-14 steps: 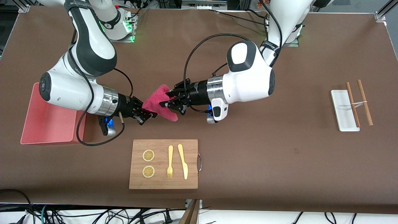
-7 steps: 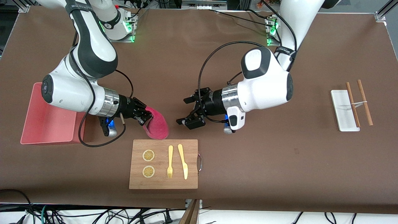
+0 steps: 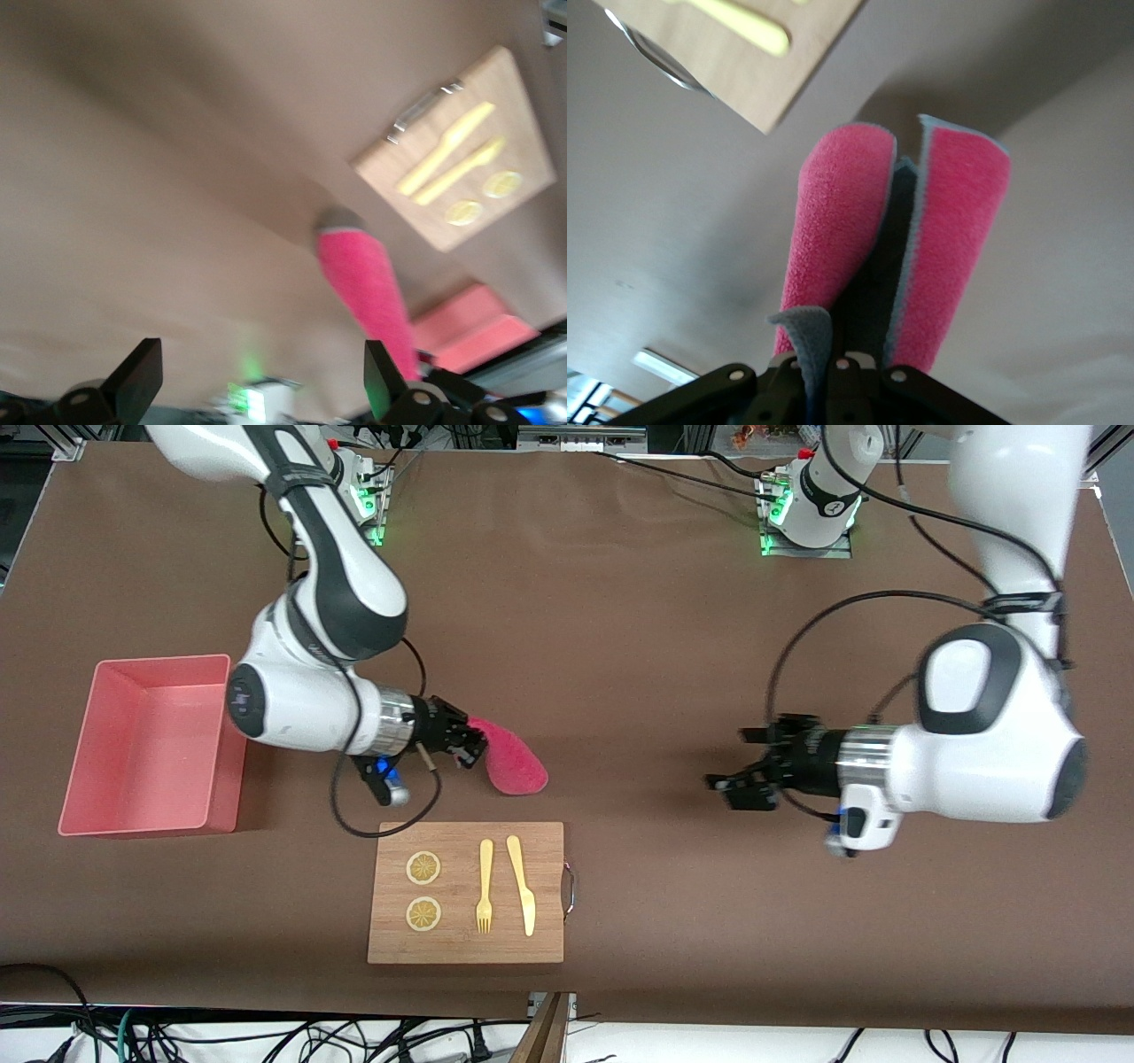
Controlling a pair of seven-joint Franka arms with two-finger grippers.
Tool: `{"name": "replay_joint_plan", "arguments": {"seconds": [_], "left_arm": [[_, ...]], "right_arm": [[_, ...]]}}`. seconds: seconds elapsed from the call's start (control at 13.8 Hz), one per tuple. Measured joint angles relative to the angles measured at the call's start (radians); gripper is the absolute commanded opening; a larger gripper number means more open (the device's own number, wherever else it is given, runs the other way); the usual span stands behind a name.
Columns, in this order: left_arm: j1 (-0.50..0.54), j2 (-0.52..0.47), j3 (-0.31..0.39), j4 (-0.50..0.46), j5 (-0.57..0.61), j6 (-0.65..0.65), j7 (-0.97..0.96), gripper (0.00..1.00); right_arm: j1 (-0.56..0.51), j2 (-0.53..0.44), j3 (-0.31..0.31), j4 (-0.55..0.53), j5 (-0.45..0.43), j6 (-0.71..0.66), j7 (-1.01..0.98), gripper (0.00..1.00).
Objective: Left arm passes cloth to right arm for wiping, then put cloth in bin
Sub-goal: 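Open the left gripper and withdraw it while the right gripper holds cloth, then wipe the table with the cloth in the right gripper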
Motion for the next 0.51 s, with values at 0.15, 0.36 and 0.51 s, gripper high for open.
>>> {"name": "replay_joint_plan", "arguments": {"seconds": [0.15, 0.36, 0.51], "left_arm": [[0.023, -0.050, -0.003, 0.001, 0.158, -0.121, 0.115, 1.00], [0.011, -0.170, -0.021, -0.040, 0.392, -0.197, 0.264, 1.00], [0.006, -0.274, -0.023, -0.134, 0.487, -0.202, 0.351, 1.00]], "right_arm": [[0.032, 0.028, 0.000, -0.001, 0.000, 0.000, 0.001, 0.00], [0.054, 0.075, 0.000, -0.002, 0.000, -0.001, 0.001, 0.00], [0.057, 0.102, -0.001, -0.003, -0.001, -0.001, -0.001, 0.00]]}}
